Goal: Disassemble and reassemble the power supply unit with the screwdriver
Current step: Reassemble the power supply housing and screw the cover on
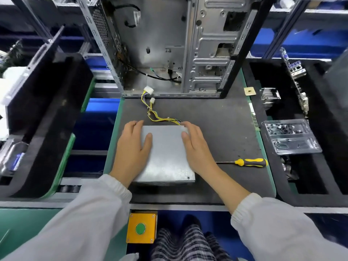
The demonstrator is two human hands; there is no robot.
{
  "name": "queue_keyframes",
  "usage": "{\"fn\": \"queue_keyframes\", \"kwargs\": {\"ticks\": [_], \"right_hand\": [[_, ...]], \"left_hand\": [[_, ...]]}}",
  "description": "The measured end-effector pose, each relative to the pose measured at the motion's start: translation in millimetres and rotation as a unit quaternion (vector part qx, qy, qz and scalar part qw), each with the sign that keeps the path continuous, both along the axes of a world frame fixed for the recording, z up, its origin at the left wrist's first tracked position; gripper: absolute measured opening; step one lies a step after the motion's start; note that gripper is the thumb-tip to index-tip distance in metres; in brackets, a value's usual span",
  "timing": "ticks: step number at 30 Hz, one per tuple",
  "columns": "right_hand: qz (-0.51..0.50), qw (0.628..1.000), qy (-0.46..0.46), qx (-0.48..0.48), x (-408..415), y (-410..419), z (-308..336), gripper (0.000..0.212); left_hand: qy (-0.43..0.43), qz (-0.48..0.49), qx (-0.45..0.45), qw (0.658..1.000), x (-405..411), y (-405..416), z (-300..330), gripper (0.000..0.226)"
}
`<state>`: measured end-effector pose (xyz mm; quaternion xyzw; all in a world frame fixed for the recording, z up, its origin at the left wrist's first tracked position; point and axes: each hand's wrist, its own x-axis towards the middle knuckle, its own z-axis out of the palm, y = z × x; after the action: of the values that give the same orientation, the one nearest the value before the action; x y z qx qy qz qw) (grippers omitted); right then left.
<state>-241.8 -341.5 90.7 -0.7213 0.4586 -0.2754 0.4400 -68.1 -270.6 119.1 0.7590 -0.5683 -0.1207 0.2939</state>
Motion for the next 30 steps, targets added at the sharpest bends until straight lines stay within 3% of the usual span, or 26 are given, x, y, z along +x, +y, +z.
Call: {"fn": "queue_keyframes", "kwargs": {"ticks": [2,4,6,15,22,24,26,30], "right_hand": [[0.002,1.000,0.002,0.003,2,-2,1,0.031],[0.015,1.000,0.011,0.008,0,-5,4,0.029],[0.019,1.000,0.014,0.014,-4,-10,9,0.028],[0.009,0.999,0.025,-0.029,-14,-9,8,0.028],[0.031,0.995,-0.075,0.054,-13,-6,1,0.031],[0.016,0.991,-0.091,0.100,-17,-10,-2,0.030],[-0.008,0.988,-0.084,0.127,-21,-13,-5,0.026],[0.030,0.995,-0.006,0.094,-26,-21,-7,0.039]], "left_hand": [[-0.141,-0.150,-0.023,0.978,-10,1,12,0.082],[-0.240,-0.307,0.049,0.920,-21,4,16,0.120],[-0.312,-0.341,0.126,0.878,-26,5,12,0.127],[-0.277,-0.295,0.146,0.903,-28,9,6,0.120],[-0.318,-0.338,0.185,0.866,-24,-15,5,0.141],[-0.318,-0.331,0.168,0.872,-25,-15,5,0.138],[-0.307,-0.328,0.161,0.879,-26,-13,6,0.136],[-0.296,-0.333,0.170,0.879,-26,-15,6,0.139]]}}
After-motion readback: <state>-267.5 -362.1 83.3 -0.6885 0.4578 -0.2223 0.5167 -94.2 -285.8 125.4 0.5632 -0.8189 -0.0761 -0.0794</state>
